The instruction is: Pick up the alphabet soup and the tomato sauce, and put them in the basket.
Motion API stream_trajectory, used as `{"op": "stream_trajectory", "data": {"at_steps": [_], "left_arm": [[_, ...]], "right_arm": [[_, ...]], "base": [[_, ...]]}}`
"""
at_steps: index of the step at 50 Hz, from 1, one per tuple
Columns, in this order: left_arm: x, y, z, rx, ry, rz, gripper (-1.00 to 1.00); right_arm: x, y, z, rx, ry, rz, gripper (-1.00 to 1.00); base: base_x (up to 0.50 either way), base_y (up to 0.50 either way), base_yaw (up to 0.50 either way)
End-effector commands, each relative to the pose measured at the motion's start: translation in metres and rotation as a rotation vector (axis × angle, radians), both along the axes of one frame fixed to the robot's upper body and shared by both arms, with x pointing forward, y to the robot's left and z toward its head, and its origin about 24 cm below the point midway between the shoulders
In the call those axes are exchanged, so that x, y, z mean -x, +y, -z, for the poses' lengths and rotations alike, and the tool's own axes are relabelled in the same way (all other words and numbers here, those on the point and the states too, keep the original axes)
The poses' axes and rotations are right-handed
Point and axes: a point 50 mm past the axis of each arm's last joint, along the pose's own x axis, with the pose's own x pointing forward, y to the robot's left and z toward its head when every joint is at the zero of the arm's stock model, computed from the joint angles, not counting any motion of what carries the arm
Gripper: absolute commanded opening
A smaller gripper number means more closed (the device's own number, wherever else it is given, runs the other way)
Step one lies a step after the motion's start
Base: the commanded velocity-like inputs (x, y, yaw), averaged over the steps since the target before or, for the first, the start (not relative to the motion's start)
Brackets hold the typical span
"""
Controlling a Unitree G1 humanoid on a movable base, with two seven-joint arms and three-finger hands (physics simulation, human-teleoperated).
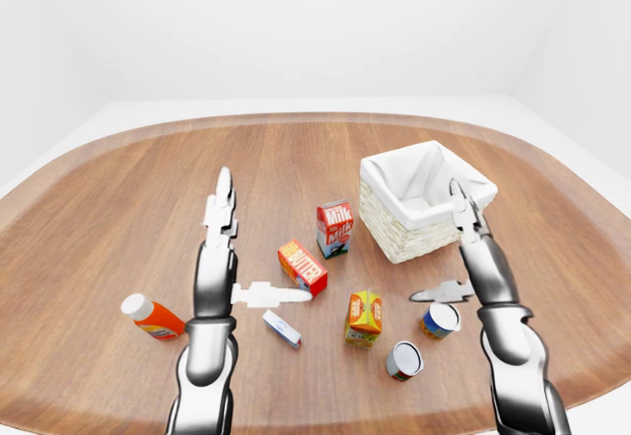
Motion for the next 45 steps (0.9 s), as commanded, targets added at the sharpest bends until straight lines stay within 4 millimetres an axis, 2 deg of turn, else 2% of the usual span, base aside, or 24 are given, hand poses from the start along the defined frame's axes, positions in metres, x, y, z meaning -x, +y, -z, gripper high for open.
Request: {"op": "stream_trajectory", "data": {"at_steps": [1, 8, 23, 24, 28, 34, 45], "left_arm": [[0.001, 0.000, 0.000, -0.004, -0.001, 0.002, 1.00], [0.000, 0.000, 0.000, -0.005, -0.001, 0.002, 1.00], [-0.001, 0.000, 0.001, -0.005, 0.004, -0.002, 1.00], [-0.001, 0.000, 0.001, -0.006, 0.004, -0.003, 1.00], [-0.001, 0.000, -0.001, -0.007, -0.004, -0.002, 1.00], [-0.001, 0.000, 0.000, -0.008, 0.000, -0.002, 1.00], [-0.001, 0.000, 0.001, -0.010, 0.004, -0.001, 1.00]], "right_arm": [[0.001, -0.011, 0.006, 0.138, 0.060, 0.059, 1.00], [0.003, -0.015, 0.011, 0.186, 0.099, 0.074, 1.00], [0.014, -0.019, -0.006, 0.240, 0.097, 0.071, 1.00], [0.017, -0.021, -0.013, 0.273, 0.080, 0.085, 1.00], [0.019, -0.026, -0.017, 0.327, 0.072, 0.131, 1.00], [0.025, -0.028, -0.017, 0.370, 0.090, 0.165, 1.00], [0.024, -0.034, -0.010, 0.435, 0.122, 0.210, 1.00]], "base": [[0.00, 0.00, 0.00], [0.00, 0.00, 0.00], [0.00, 0.00, 0.00], [0.00, 0.00, 0.00], [0.00, 0.00, 0.00], [0.00, 0.00, 0.00], [0.00, 0.00, 0.00]]}}
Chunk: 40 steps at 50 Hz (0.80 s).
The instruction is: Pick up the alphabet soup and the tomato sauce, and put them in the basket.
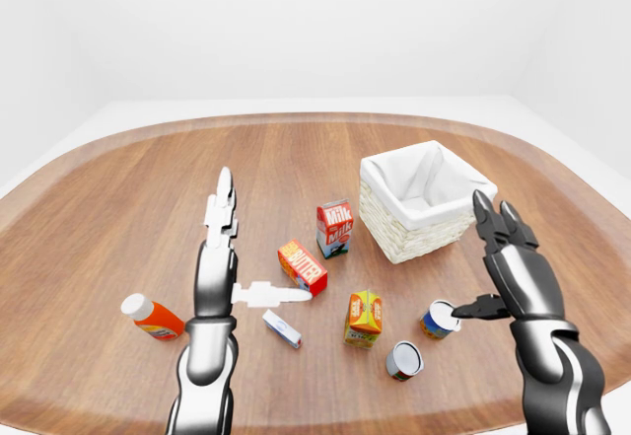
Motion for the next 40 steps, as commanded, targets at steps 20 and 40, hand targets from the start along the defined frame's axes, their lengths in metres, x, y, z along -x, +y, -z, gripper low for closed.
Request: {"op": "stream_trajectory", "data": {"at_steps": [20, 40], "left_arm": [[0.000, 0.000, 0.001, -0.005, 0.007, 0.002, 1.00], [0.000, 0.000, 0.001, -0.005, 0.007, 0.002, 1.00]], "right_arm": [[0.005, -0.011, 0.019, 0.172, 0.090, 0.101, 1.00], [-0.003, -0.011, 0.033, 0.216, 0.118, 0.098, 1.00]], "base": [[0.00, 0.00, 0.00], [0.00, 0.00, 0.00]]}}
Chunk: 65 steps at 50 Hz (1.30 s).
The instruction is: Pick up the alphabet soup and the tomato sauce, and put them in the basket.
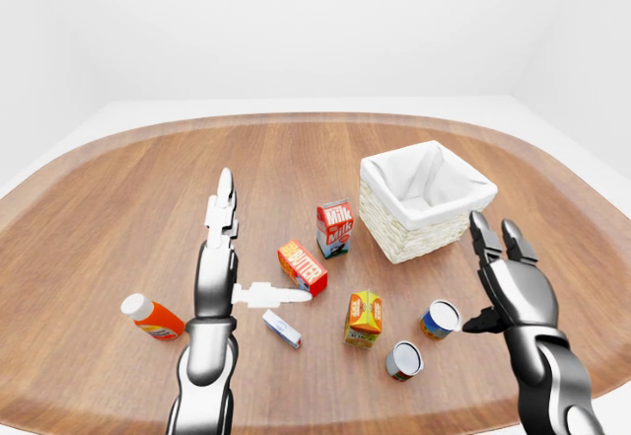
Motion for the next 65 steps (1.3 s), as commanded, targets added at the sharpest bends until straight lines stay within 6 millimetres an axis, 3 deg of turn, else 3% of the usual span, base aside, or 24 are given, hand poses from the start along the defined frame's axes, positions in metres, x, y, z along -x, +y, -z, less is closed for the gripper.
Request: {"op": "stream_trajectory", "data": {"at_steps": [1, 39, 65], "left_arm": [[0.000, 0.000, 0.000, -0.002, 0.001, 0.001, 1.00], [-0.001, 0.000, 0.001, -0.006, 0.003, 0.000, 1.00], [-0.001, 0.000, 0.002, -0.007, 0.007, 0.001, 1.00]], "right_arm": [[-0.005, 0.001, 0.004, 0.046, -0.003, -0.003, 1.00], [-0.012, 0.001, 0.027, 0.132, 0.032, -0.019, 1.00], [-0.031, 0.004, 0.046, 0.170, 0.049, -0.066, 1.00]], "base": [[0.00, 0.00, 0.00], [0.00, 0.00, 0.00], [0.00, 0.00, 0.00]]}}
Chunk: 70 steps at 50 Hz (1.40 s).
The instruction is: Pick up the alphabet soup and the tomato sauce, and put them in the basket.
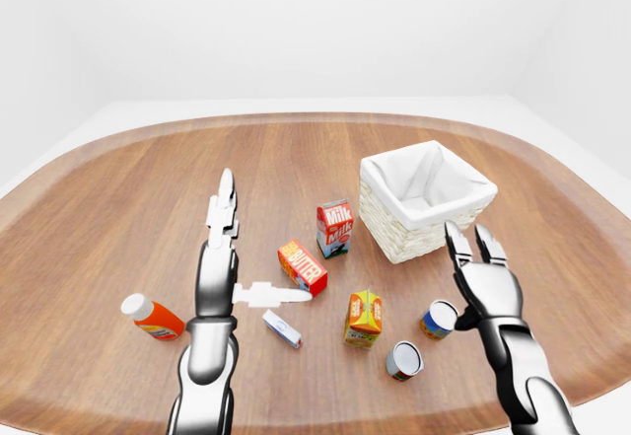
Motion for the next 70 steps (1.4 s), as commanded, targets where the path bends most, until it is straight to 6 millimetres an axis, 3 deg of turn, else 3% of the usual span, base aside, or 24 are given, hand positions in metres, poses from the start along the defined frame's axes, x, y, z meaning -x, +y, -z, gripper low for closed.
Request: {"op": "stream_trajectory", "data": {"at_steps": [1, 27, 70], "left_arm": [[0.000, 0.000, 0.000, -0.003, 0.001, 0.002, 1.00], [0.000, 0.000, 0.000, -0.003, 0.001, 0.001, 1.00], [0.000, -0.001, 0.000, -0.006, 0.001, 0.004, 1.00]], "right_arm": [[-0.007, 0.003, 0.002, 0.028, -0.016, -0.025, 1.00], [-0.002, 0.008, 0.005, 0.037, -0.014, -0.041, 1.00], [0.000, 0.018, 0.031, 0.082, 0.017, -0.087, 1.00]], "base": [[0.00, 0.00, 0.00], [0.00, 0.00, 0.00], [0.00, 0.00, 0.00]]}}
